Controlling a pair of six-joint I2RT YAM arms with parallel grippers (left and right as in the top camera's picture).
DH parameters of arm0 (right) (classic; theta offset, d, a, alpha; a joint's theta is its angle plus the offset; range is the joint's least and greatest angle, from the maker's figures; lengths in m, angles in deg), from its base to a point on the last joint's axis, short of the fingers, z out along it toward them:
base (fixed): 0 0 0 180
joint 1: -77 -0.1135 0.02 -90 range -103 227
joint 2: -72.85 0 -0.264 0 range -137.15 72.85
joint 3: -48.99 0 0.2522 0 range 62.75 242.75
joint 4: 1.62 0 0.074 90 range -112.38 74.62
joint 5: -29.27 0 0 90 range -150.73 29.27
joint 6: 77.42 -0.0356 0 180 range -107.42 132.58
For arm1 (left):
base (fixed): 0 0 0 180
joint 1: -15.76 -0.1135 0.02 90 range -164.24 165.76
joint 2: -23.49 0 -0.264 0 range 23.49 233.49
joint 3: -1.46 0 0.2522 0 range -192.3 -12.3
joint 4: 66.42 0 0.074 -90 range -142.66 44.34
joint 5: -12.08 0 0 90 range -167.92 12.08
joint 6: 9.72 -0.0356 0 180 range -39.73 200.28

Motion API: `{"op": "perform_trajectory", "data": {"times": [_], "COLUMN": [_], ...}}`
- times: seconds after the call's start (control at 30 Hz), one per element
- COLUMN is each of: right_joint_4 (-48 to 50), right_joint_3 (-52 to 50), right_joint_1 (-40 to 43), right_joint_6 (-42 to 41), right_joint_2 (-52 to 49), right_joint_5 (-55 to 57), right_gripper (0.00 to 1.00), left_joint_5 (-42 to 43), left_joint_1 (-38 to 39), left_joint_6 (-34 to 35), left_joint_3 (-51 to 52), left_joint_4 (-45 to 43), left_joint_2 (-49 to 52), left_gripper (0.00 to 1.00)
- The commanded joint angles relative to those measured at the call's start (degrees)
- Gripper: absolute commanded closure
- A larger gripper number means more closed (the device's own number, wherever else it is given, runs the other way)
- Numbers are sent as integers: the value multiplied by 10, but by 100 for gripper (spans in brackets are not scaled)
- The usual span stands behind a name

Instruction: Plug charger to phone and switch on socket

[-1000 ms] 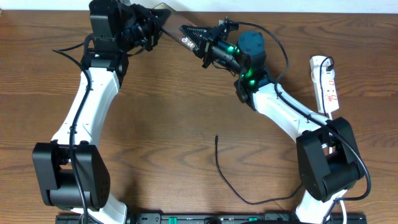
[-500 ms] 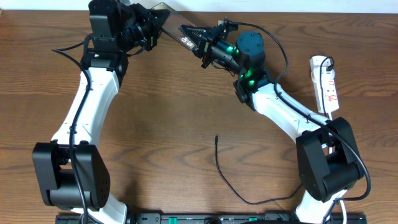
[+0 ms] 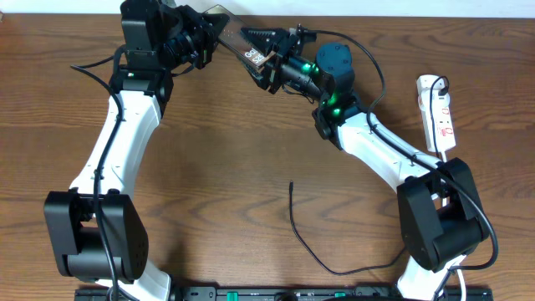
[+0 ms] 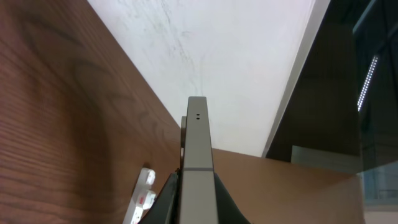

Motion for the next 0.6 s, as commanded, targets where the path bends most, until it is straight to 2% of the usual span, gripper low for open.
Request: {"op": "perform_trajectory", "data": {"times": [0.0,0.03,0.27,0.57], "right_joint_4": [2,2,2,2], "right_joint_3": [7,7,7,7], "right_joint_1": [-7,-7,-6,0], "right_joint_6": [9,9,9,10], "right_joint_2": [5,5,5,5], "right_joint_5": [-2,-2,-3,-9], "right_gripper": [7,1,1,1], "left_joint_5": [1,1,1,42], "left_joint_1": [1,1,-7,-76], "left_joint_6": [-8,-8,-10,-14], "left_joint_3": [-9,-9,-9,-9], "left_joint_4": [-7,-7,-7,-7], "left_joint_2": [-14,-14,-14,-14], "left_gripper": [93,92,93,92]}}
